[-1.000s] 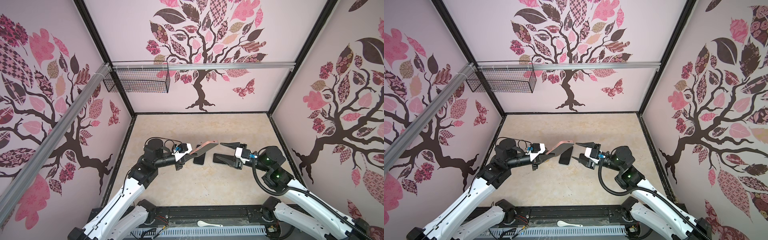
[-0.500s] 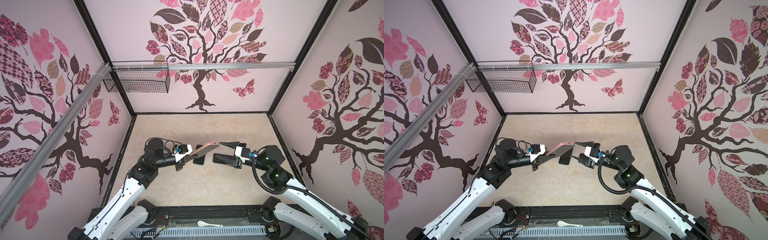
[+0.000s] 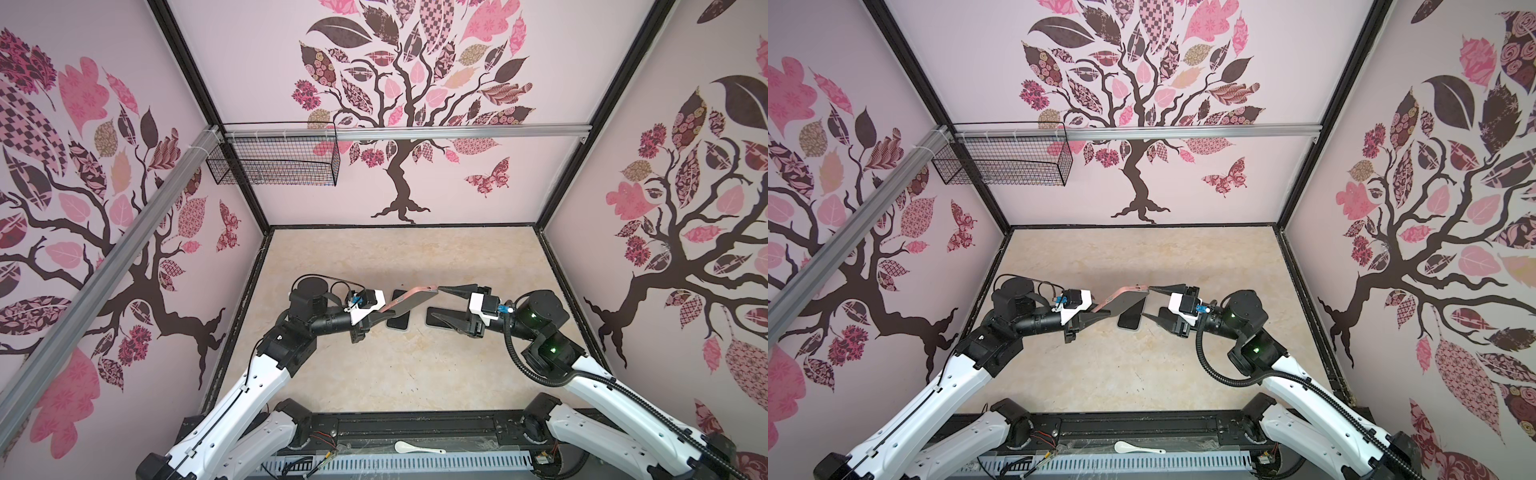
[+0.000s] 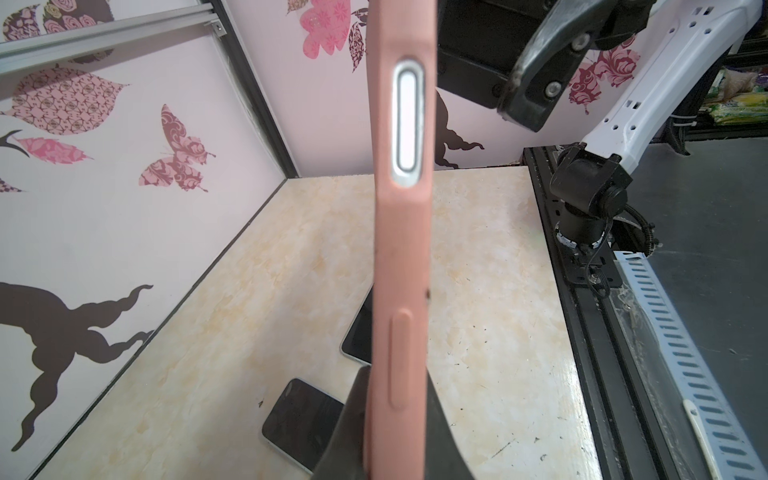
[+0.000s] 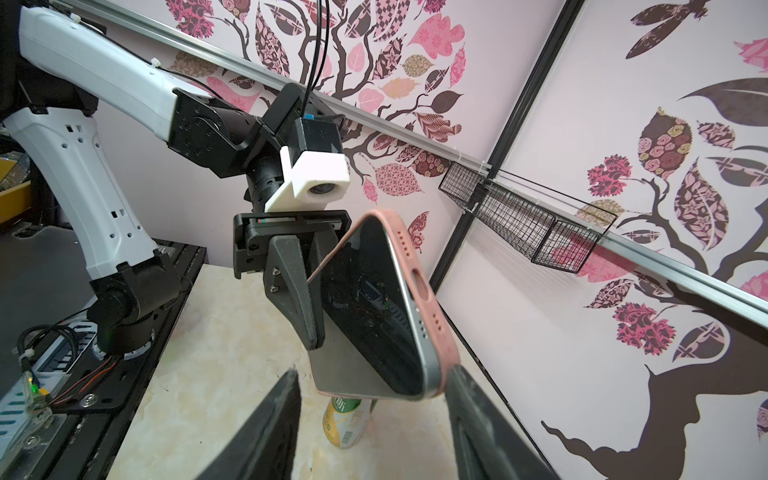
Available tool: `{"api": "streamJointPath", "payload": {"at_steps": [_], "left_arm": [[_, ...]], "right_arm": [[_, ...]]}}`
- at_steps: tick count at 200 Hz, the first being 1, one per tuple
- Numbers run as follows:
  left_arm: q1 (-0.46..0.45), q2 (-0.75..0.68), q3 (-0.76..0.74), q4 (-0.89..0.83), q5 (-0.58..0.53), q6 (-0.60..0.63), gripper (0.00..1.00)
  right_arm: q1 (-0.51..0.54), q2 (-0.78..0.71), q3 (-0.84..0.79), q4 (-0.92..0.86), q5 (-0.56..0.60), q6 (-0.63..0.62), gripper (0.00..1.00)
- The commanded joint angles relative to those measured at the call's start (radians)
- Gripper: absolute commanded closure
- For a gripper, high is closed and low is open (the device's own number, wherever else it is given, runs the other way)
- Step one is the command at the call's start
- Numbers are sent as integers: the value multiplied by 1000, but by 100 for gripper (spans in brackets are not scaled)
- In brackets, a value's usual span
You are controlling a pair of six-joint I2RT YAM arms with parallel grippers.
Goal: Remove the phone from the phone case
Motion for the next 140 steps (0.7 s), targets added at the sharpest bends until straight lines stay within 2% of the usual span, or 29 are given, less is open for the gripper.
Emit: {"api": "streamJointPath", "payload": {"at_steps": [1, 38, 89, 113, 140], "left_arm": [[-15, 13, 42, 3, 40, 23, 100], [-60, 31, 81, -93, 31, 97, 100], [-68, 23, 91, -112, 26, 104, 100], [-67, 19, 86, -100, 5, 90, 100], [-66, -28, 14, 38, -61, -7, 100]], "right_arm": [[11, 14, 65, -48, -90, -7, 41], [12, 45, 108, -188, -138, -54, 41], [11, 77, 168, -394, -164, -143, 41], [11, 59, 155, -375, -169, -132, 41], [11, -27, 74, -210, -27, -61, 39]]}}
